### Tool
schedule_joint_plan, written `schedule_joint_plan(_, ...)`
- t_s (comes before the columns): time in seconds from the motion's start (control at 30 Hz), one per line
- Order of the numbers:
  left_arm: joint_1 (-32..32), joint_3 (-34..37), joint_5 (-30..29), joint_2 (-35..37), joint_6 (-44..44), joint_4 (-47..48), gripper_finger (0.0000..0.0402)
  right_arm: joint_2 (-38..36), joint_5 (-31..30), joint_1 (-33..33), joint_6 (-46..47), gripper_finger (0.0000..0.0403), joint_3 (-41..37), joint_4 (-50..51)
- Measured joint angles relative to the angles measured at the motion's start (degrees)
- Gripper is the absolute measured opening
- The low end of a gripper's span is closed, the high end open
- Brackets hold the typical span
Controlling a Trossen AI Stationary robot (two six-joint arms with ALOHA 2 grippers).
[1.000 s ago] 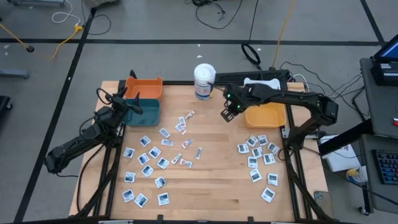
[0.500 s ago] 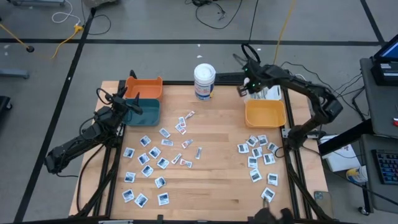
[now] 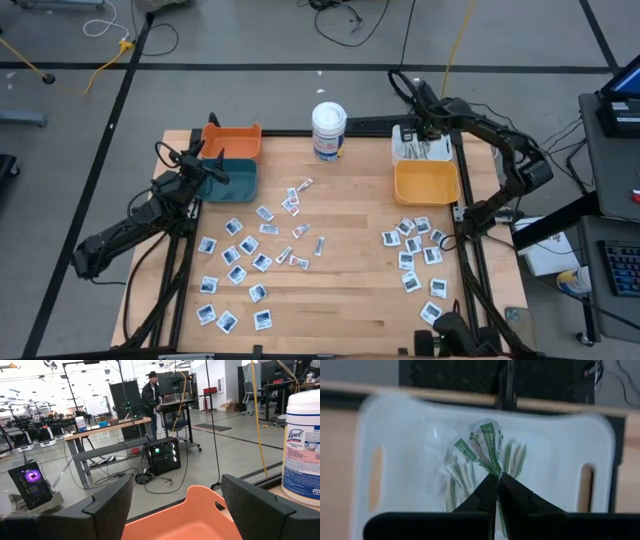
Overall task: Pick & Place First Aid Supplies
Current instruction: Put the green bandage into the white bin
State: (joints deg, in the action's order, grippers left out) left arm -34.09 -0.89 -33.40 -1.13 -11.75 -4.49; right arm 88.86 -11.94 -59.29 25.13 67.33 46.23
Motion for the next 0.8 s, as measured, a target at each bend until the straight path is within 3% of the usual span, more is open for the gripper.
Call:
schedule_joint_plan(0.23, -0.01, -0.01, 0.01, 0.01, 0.0, 0.0, 0.0308, 0.0, 0.23, 0.26, 1.22, 0.0008, -8.66, -8.11)
schedule_joint_plan(0.47, 0.0, 0.0, 0.01, 0.0, 0.0, 0.0, 0.0308, 0.0, 0.05, 0.11, 0.7, 0.0018, -11.03, -11.86)
schedule_joint_plan(0.6, -0.02, 0.0, 0.01, 0.0, 0.0, 0.0, 0.0308, 0.0, 0.17, 0.11, 0.74, 0.0063, -11.03, -12.38)
schedule_joint_plan(0.8, -0.01, -0.01, -0.01, 0.0, 0.0, 0.0, 0.0308, 0.0, 0.19, 0.09, 0.59, 0.0166, -10.87, -12.6)
